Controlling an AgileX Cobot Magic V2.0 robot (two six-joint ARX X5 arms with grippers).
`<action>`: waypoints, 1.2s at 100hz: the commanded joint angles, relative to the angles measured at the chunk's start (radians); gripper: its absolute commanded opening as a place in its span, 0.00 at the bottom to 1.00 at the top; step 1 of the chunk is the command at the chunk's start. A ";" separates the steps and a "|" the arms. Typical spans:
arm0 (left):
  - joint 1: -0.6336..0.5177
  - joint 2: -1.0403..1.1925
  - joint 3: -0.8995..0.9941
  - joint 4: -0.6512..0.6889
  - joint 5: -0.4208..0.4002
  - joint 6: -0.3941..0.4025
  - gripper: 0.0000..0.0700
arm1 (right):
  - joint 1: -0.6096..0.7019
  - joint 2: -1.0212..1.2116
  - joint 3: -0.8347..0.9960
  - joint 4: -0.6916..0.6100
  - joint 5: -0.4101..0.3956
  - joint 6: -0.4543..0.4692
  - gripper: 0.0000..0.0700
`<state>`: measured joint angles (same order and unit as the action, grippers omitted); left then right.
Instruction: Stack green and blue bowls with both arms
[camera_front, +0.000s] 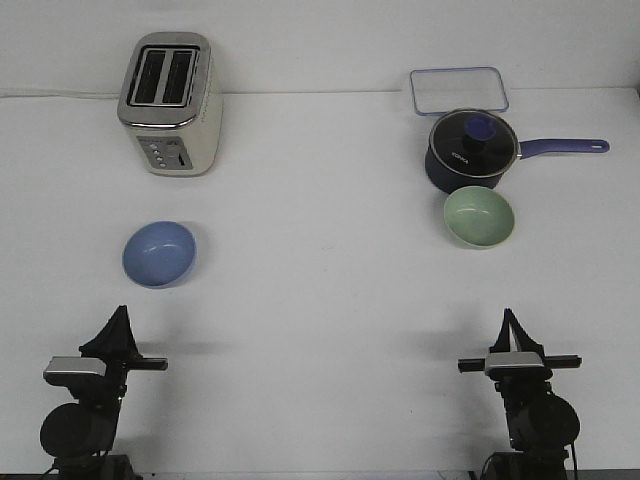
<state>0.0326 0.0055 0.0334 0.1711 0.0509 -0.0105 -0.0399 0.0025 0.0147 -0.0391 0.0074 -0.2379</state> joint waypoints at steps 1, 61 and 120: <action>0.000 -0.001 -0.019 0.010 -0.001 -0.002 0.02 | 0.000 -0.002 -0.002 0.013 0.000 0.002 0.00; 0.000 -0.001 -0.019 0.010 -0.001 -0.002 0.02 | 0.000 -0.002 -0.002 0.039 -0.002 0.006 0.00; 0.000 -0.001 -0.019 0.010 -0.001 -0.002 0.02 | 0.000 -0.001 0.034 0.071 -0.027 0.573 0.00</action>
<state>0.0326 0.0055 0.0334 0.1711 0.0509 -0.0105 -0.0399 0.0021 0.0181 0.0547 -0.0231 0.1375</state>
